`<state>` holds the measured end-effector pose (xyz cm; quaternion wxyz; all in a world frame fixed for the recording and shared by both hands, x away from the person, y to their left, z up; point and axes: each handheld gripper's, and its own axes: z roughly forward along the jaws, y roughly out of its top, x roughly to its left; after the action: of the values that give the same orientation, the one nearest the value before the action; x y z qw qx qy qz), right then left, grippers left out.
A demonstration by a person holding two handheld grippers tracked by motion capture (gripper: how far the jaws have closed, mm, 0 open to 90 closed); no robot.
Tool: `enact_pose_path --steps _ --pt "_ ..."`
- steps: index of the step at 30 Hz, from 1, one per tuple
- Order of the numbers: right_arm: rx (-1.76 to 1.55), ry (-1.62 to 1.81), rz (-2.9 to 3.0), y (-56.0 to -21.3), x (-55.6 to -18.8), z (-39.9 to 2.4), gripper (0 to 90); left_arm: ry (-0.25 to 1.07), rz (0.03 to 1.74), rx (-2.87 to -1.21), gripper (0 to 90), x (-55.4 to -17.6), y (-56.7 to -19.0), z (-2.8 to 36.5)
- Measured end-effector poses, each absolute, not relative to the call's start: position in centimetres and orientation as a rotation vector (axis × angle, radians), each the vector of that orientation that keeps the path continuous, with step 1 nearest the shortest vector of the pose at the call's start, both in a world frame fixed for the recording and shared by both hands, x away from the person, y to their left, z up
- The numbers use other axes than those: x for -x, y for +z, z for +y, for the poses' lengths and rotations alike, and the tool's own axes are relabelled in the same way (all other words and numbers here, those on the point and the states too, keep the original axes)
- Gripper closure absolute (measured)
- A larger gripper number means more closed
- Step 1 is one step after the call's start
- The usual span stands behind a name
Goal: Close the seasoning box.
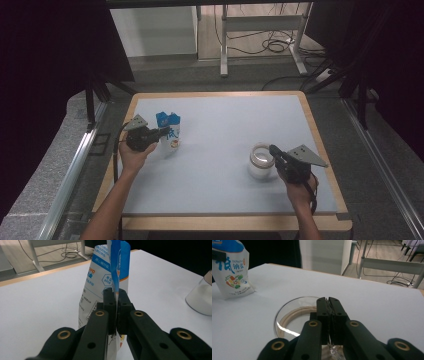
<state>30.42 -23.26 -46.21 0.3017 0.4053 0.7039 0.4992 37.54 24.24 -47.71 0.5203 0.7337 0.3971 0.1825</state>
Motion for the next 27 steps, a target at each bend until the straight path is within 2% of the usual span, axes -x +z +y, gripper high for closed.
enact_pose_path --steps 9,11,14,19,22,27 --pt "-1.079 1.356 1.875 -46.3 -29.8 -25.1 75.6 0.440 0.956 -1.755 88.3 -37.5 -47.8 24.1" --pt "-1.068 1.358 1.883 -46.2 -29.8 -25.4 68.6 0.439 0.958 -1.754 88.3 -37.5 -47.8 24.1" --pt "-1.057 1.343 1.869 -46.3 -29.7 -25.9 51.4 0.438 0.961 -1.754 88.4 -37.4 -47.8 24.1" --pt "-1.047 1.321 1.876 -47.2 -29.3 -27.4 34.7 0.437 0.957 -1.756 88.3 -37.4 -47.8 24.2" --pt "-1.043 1.316 1.887 -47.6 -29.0 -28.4 29.2 0.437 0.957 -1.758 88.4 -37.4 -47.9 24.1" --pt "-1.060 1.292 1.924 -48.8 -28.9 -29.9 25.0 0.436 0.959 -1.758 88.3 -37.4 -47.9 24.1"
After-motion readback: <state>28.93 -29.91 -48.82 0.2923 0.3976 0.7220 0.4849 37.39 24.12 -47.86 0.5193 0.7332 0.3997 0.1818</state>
